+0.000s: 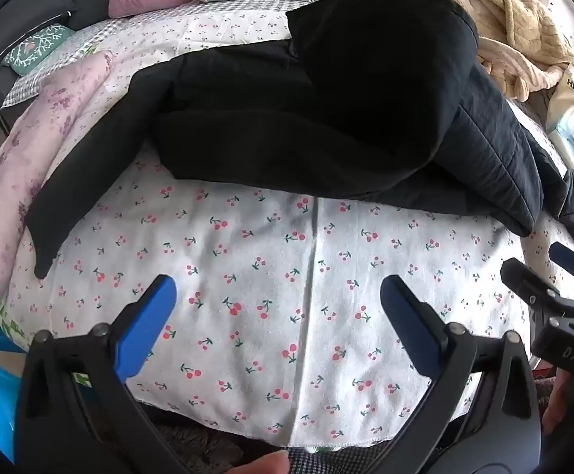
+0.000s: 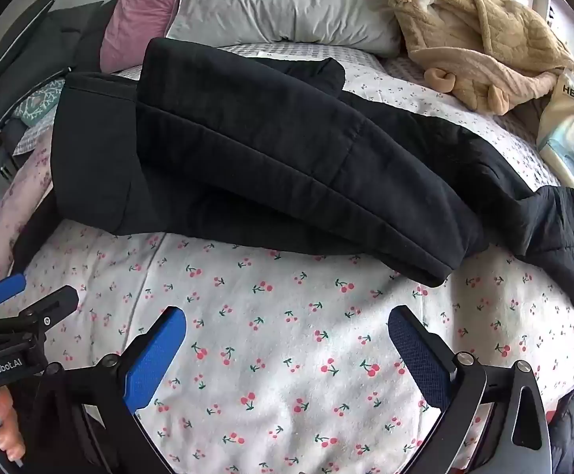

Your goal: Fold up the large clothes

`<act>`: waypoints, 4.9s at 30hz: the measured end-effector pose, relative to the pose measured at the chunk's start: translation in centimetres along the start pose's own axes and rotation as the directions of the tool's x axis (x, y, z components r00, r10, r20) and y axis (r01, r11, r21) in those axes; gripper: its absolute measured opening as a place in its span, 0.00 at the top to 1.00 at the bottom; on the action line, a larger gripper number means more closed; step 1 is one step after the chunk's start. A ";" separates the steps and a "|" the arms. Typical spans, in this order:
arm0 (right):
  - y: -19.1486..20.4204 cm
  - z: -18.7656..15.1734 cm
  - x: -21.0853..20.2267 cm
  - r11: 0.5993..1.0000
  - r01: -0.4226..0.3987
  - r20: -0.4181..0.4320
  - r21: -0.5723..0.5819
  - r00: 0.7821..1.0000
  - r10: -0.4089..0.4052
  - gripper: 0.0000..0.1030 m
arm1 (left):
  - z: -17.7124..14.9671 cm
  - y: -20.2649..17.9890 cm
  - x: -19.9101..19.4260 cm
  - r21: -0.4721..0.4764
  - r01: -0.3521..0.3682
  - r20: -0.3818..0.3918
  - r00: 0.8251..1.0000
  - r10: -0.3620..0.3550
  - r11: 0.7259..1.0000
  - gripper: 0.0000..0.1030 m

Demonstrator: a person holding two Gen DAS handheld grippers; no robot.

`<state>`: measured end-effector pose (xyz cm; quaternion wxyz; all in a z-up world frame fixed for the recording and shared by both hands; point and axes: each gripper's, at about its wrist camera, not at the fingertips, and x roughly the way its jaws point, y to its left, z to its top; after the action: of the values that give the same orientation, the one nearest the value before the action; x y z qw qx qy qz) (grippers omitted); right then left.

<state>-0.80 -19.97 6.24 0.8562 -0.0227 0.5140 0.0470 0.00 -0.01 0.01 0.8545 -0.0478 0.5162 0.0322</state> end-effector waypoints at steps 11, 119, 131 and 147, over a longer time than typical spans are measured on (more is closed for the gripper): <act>0.3 -0.5 0.6 1.000 0.009 0.003 -0.004 1.000 -0.009 0.00 | -0.3 -0.4 0.5 0.015 -0.013 0.002 1.000 0.013 1.000 0.00; -4.0 4.5 1.0 0.995 -0.048 0.065 0.090 0.997 0.042 0.00 | 3.9 -2.4 -4.4 0.235 0.208 0.251 0.931 -0.266 0.950 0.00; -3.5 5.4 -1.8 0.981 -0.192 0.132 0.043 0.974 0.184 0.00 | 4.4 1.3 -4.3 0.171 0.317 0.137 0.930 -0.342 0.933 0.92; -4.5 5.6 -2.2 0.932 -0.289 0.007 0.220 0.956 0.295 0.00 | -0.9 10.9 -6.2 0.106 0.192 0.074 0.977 -0.200 0.976 0.25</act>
<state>3.51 -24.11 10.80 0.8303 0.1475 0.5247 0.1166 -4.81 10.68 4.60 0.8758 -0.0548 0.4734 -0.0757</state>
